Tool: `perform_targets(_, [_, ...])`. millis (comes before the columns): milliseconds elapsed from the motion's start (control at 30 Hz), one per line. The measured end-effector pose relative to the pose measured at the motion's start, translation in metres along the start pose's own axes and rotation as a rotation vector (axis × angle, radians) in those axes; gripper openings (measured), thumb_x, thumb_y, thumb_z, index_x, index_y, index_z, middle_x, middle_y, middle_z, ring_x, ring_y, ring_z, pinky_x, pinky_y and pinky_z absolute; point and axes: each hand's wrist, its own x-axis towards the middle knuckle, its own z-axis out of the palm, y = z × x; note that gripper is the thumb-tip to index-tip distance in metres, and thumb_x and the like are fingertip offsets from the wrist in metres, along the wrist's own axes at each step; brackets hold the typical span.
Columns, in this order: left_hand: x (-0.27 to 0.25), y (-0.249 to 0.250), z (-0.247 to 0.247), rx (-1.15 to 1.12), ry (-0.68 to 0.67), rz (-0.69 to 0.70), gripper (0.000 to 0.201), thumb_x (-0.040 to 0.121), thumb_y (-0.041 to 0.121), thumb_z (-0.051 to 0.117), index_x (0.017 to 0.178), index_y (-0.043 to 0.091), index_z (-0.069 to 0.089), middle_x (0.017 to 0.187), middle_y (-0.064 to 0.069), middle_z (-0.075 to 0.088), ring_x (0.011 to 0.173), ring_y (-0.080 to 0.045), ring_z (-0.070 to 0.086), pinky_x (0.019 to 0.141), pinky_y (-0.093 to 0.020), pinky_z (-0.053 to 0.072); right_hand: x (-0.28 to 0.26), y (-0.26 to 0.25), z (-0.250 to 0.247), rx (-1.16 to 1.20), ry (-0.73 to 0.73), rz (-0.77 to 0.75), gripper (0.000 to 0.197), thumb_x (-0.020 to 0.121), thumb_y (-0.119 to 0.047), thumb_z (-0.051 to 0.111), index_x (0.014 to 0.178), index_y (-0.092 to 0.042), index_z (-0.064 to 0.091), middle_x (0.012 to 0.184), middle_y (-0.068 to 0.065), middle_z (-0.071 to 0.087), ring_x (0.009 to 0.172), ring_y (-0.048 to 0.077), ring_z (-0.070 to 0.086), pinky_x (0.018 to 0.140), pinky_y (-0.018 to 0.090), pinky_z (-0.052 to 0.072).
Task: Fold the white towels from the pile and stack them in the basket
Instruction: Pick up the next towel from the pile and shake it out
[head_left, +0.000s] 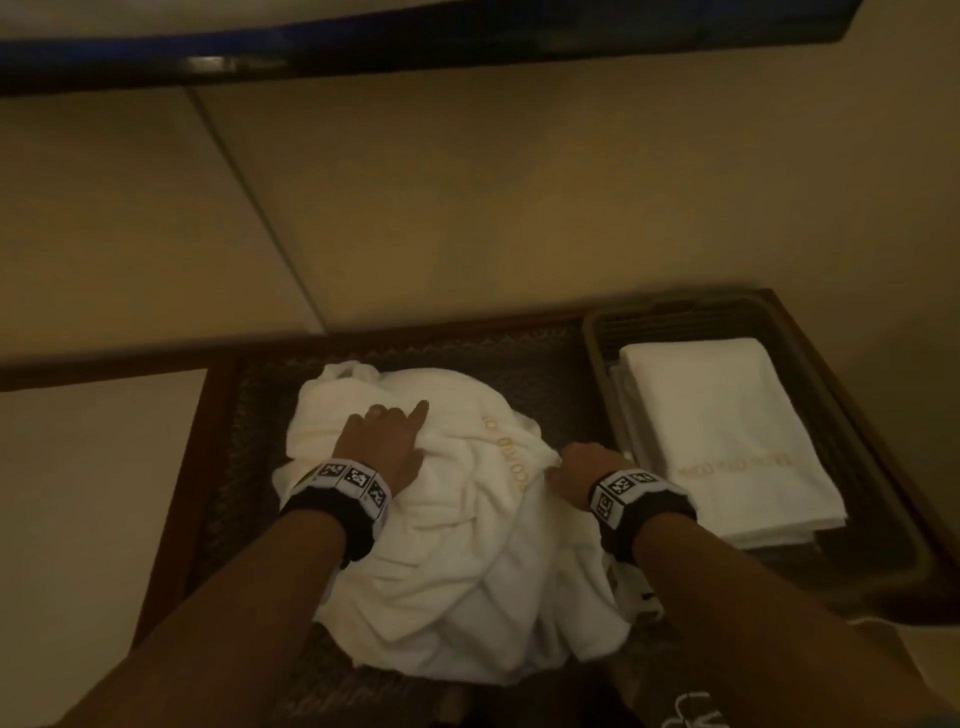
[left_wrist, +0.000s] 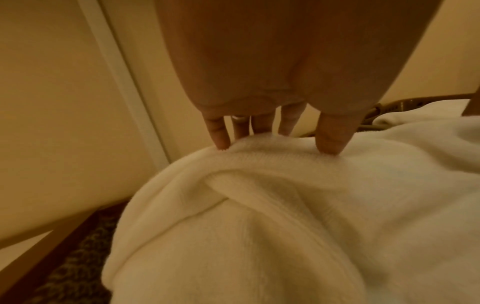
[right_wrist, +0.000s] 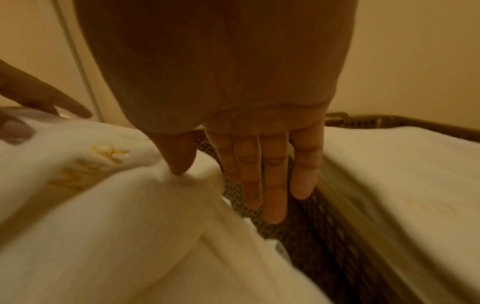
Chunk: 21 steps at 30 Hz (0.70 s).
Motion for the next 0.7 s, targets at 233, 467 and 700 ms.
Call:
perform_targets(233, [0.003,-0.008,-0.007,-0.08,0.07,0.09,0.03,0.097,0.043,0.046,0.121,0.025,0.051,0.126,-0.004,0.052,0.119,-0.03,0.046,0.097,-0.044,0.038,0.002,-0.001,0.021,0.426,-0.046,0.062,0.054,0.088,-0.041,0.063,0.131,-0.01,0.054,0.13,0.01,0.057,0.116,0.027,0.056,0.096,0.037,0.047])
perform_targets(467, [-0.031,-0.042,-0.065,-0.189,0.074,0.132,0.018,0.083,0.036,0.07,0.085,0.019,0.065,0.088,-0.002,0.058,0.083,-0.021,0.056,0.071,-0.033,0.047,-0.038,-0.017,-0.024,0.711,0.287,-0.138,0.018,0.095,-0.027,0.056,0.102,-0.01,0.054,0.097,0.01,0.059,0.084,0.028,0.059,0.072,0.041,0.053])
perform_targets(700, [-0.118,-0.069,-0.129,-0.456,0.298,0.054,0.026,0.074,0.02,0.071,0.067,0.026,0.047,0.071,0.004,0.055,0.072,-0.022,0.056,0.056,-0.027,0.038,-0.115,-0.054,-0.095,0.593,0.5,-0.464,0.013,0.094,-0.024,0.06,0.094,-0.013,0.055,0.093,0.004,0.06,0.086,0.02,0.054,0.067,0.027,0.035])
